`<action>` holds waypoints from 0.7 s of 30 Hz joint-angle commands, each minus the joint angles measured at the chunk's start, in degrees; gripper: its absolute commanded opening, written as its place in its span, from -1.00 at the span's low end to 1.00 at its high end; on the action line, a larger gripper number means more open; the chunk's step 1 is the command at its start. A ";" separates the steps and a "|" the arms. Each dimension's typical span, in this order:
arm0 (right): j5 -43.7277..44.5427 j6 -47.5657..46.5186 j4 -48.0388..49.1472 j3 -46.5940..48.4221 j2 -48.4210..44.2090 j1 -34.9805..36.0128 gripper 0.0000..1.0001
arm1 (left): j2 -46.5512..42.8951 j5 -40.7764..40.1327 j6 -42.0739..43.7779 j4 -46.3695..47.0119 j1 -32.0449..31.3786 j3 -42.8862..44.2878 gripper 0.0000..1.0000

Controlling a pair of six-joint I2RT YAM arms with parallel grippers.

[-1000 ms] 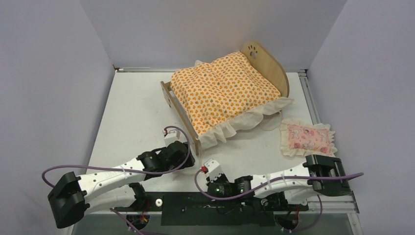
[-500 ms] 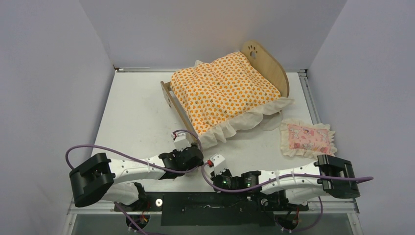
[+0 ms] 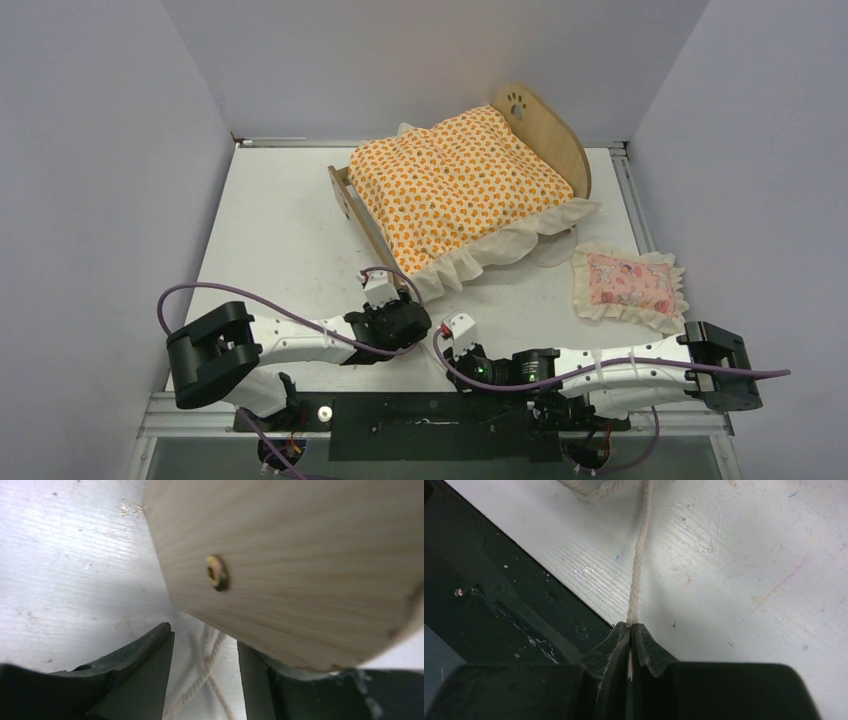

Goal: Set up the pet bed

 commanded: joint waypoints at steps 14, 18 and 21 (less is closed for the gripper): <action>-1.29 -1.21 -1.13 -2.08 -5.95 -0.48 -0.89 | 4.05 -12.19 -13.58 -8.27 -5.61 5.75 -0.22; -1.41 -1.39 -1.61 -2.39 -6.61 -0.49 -0.89 | 1.61 -13.13 -13.99 -8.87 -6.44 5.78 -0.14; -1.46 -1.63 -1.74 -2.49 -6.95 -0.44 -0.89 | 0.18 -13.73 -15.01 -8.97 -6.68 5.17 -0.12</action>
